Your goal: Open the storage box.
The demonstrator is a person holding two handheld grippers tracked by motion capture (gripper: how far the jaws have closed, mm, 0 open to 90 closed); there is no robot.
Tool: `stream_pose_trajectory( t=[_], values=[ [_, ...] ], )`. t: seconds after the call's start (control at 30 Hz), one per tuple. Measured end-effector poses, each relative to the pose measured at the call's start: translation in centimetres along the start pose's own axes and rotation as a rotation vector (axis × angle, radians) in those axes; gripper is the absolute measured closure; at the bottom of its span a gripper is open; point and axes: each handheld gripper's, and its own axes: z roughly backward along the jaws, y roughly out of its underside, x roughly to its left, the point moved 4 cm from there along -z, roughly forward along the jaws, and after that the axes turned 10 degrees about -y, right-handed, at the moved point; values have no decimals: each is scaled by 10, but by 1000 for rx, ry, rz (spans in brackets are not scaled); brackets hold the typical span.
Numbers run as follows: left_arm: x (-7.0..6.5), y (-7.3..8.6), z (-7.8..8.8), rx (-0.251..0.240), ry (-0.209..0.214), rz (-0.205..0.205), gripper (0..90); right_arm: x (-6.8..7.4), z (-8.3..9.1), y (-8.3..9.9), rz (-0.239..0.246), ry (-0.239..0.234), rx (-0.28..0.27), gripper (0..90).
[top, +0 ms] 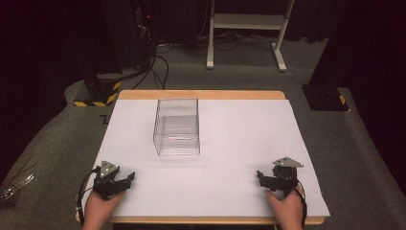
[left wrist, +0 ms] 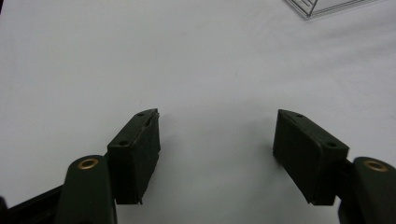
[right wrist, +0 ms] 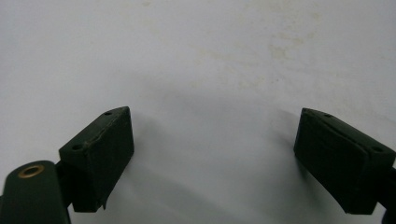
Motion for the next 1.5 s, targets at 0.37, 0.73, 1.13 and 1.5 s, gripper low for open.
stream_pose_trajectory(
  t=[0.37,0.73,1.13,1.5],
  values=[
    [0,0,0,4,5,0,317,0,0,0,-1,-7,-1,120],
    [1,-1,0,6,-1,-3,320,0,0,0,-4,-10,-1,118],
    [-3,-3,7,-8,31,-9,383,-1,0,0,-1,-10,-1,118],
    [-23,-17,20,-75,95,-31,353,0,0,0,-3,-10,-2,118]
  ],
)
